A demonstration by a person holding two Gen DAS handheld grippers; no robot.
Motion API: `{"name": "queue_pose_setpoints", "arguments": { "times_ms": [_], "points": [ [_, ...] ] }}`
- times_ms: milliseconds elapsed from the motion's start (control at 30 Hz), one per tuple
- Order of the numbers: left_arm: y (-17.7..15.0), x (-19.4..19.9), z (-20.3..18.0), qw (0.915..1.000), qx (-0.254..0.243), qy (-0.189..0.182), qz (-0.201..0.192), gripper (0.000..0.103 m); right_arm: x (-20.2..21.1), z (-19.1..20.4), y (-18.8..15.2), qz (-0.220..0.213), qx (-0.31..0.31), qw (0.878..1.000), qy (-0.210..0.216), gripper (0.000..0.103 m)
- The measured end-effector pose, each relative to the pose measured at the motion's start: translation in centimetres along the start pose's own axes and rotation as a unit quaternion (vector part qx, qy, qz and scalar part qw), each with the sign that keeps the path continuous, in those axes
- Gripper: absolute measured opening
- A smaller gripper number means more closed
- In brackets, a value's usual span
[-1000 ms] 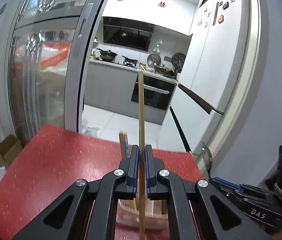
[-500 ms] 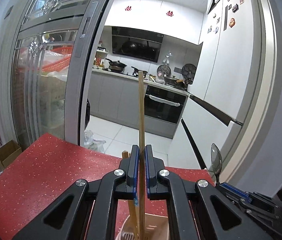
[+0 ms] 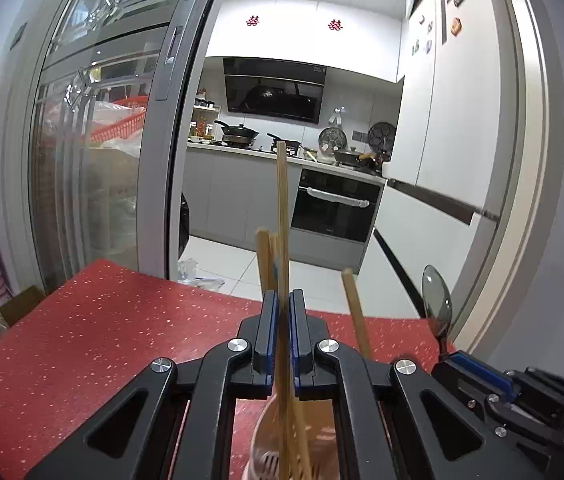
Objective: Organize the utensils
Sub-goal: 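Carry the chopstick and brown spoon over the beige caddy with both grippers, then open both grippers to drop the spoon and chopstick into the caddy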
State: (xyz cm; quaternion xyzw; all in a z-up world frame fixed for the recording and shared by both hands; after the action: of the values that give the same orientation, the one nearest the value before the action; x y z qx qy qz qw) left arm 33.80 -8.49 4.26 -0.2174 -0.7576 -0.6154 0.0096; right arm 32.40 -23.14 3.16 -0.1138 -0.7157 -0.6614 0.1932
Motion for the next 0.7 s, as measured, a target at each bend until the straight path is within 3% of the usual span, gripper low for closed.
{"name": "queue_pose_setpoints", "arguments": {
  "times_ms": [467, 600, 700],
  "points": [
    [-2.9, 0.6, -0.1, 0.9972, -0.014, 0.023, 0.07, 0.031, 0.4, -0.1, -2.2, 0.049, 0.016, 0.999, 0.018, 0.016],
    [-2.6, 1.6, -0.1, 0.997, -0.013, 0.025, 0.072, 0.031, 0.6, -0.8, -1.9, 0.062, -0.005, 0.998, 0.024, 0.036],
    [-2.4, 2.4, -0.2, 0.9968, -0.016, 0.026, 0.074, 0.031, 1.4, -1.1, -1.6, 0.059, -0.019, 0.998, 0.029, 0.041]
  ]
}}
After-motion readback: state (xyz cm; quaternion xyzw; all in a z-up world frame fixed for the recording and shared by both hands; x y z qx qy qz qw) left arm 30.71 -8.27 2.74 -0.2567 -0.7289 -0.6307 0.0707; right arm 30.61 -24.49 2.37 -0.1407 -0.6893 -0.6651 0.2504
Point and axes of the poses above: each gripper's, at about its wrist camera, not at the fingertips, and x roughly against the way its jaws point, z to its left, y to its top, the point moved 4 cm from there along -x, roughly the way its jaws point, and after that the axes turned 11 degrees about -y, right-handed, at the moved point
